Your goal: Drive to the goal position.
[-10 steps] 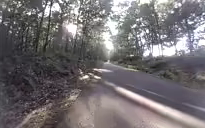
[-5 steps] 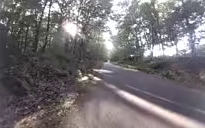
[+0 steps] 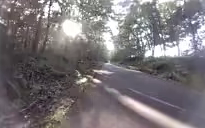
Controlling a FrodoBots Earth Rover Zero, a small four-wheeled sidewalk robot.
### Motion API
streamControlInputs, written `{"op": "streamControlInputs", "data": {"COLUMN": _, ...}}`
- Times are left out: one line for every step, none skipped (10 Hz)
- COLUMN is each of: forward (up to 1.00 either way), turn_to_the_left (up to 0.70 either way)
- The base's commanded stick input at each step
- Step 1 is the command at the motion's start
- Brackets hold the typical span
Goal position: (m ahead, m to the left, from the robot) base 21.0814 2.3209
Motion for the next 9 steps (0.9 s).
{"op": "streamControlInputs", "data": {"forward": 0.70, "turn_to_the_left": -0.01}}
{"op": "streamControlInputs", "data": {"forward": 0.70, "turn_to_the_left": -0.01}}
{"op": "streamControlInputs", "data": {"forward": 0.70, "turn_to_the_left": -0.01}}
{"op": "streamControlInputs", "data": {"forward": 0.70, "turn_to_the_left": -0.01}}
{"op": "streamControlInputs", "data": {"forward": 0.70, "turn_to_the_left": -0.01}}
{"op": "streamControlInputs", "data": {"forward": 0.70, "turn_to_the_left": -0.01}}
{"op": "streamControlInputs", "data": {"forward": 0.70, "turn_to_the_left": -0.01}}
{"op": "streamControlInputs", "data": {"forward": 0.70, "turn_to_the_left": -0.01}}
{"op": "streamControlInputs", "data": {"forward": 0.70, "turn_to_the_left": -0.01}}
